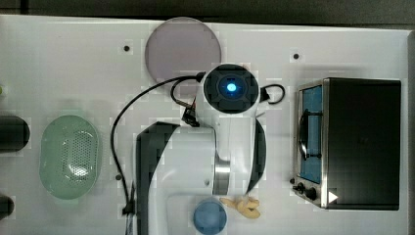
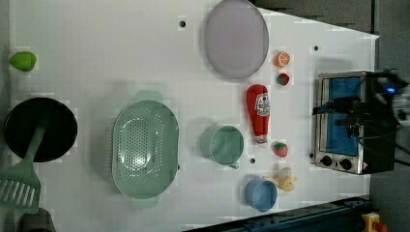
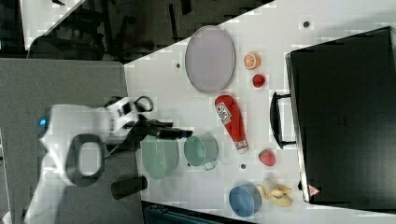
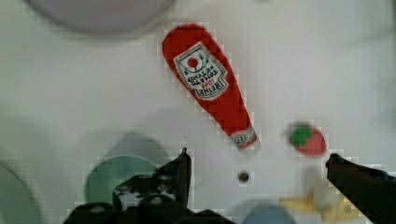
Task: Pick Ketchup from the table and place it in strainer.
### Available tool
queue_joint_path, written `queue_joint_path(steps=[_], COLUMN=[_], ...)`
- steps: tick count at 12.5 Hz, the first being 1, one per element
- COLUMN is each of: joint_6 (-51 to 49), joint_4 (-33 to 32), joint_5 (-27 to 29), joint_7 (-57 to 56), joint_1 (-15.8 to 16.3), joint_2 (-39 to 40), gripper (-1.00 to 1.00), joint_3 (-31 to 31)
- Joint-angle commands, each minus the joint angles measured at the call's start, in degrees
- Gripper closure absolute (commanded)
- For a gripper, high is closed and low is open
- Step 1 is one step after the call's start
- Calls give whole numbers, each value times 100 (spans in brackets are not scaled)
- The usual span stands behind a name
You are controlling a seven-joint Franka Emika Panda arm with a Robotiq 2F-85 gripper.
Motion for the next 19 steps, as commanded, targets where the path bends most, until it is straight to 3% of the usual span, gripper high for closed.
queue_joint_path(steps=[1, 3, 8, 15, 16, 19], joint_6=[838, 1471, 3031, 4401, 4527, 4562], joint_4=[-359, -592, -1124, -1431, -1446, -1446], joint_5=[13, 10, -76, -79, -79, -79], joint_7=[-2083, -2617, -2648, -2651, -2651, -2635], joint_1=[-22, 31, 173, 178, 179, 178], joint_2=[159, 465, 1217, 2201, 2281, 2253], gripper=[-100, -100, -100, -100, -93, -21], joint_3=[-23, -17, -7, -54, -48, -39])
